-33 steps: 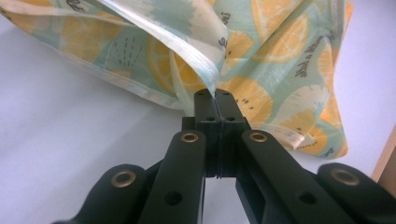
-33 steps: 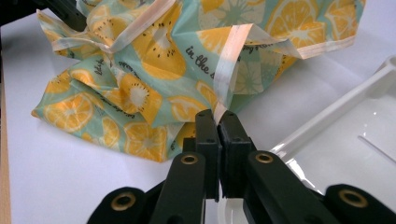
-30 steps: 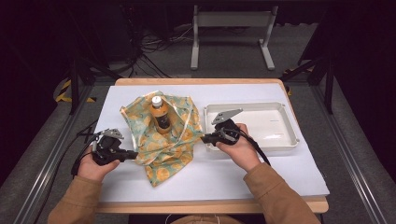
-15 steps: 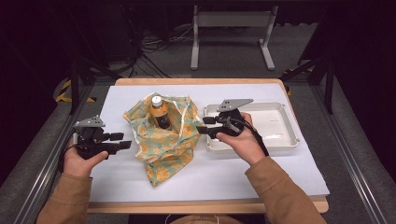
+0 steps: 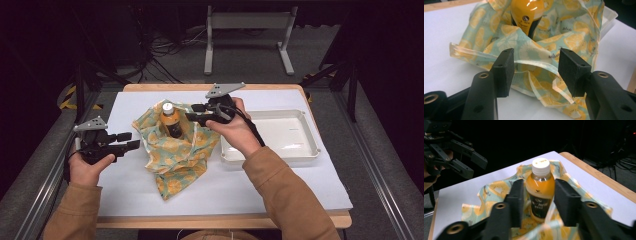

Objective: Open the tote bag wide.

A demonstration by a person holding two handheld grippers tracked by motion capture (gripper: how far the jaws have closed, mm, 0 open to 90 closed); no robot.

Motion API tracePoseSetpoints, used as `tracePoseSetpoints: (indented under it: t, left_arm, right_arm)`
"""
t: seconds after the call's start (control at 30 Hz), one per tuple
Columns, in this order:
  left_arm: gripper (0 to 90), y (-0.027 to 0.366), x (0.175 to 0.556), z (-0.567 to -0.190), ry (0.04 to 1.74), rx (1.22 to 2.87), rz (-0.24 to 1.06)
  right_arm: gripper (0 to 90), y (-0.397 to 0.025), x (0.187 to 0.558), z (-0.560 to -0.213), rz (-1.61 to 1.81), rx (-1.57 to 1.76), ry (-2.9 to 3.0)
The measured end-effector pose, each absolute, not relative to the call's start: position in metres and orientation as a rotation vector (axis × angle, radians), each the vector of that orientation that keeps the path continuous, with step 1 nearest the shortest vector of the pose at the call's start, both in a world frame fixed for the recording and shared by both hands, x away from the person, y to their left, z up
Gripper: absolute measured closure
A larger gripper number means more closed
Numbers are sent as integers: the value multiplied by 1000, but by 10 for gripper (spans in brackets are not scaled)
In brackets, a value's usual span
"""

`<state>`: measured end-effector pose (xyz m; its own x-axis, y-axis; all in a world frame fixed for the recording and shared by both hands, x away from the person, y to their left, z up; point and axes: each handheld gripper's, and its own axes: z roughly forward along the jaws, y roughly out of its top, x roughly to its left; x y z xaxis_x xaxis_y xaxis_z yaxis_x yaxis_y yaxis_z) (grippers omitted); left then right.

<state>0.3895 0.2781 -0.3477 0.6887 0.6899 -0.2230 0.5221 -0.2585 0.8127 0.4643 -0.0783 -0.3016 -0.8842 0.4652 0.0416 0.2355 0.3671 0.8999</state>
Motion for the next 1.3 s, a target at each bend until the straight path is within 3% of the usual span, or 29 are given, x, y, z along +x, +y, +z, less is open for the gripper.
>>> tracePoseSetpoints:
  t: [0.1,0.47,0.8,1.3]
  left_arm:
    - [479,279,388,-349,940,1927,218]
    - [483,283,385,-351,950,1925,221]
    - [481,285,383,-357,964,1932,204]
    - [474,284,384,-360,964,1930,192]
  right_arm:
    - [732,-69,470,-302,1525,623,2427]
    - [777,-52,496,-322,1453,671,2432]
    - [721,-45,523,-355,1305,775,2407]
    - [673,-36,532,-396,973,877,2528]
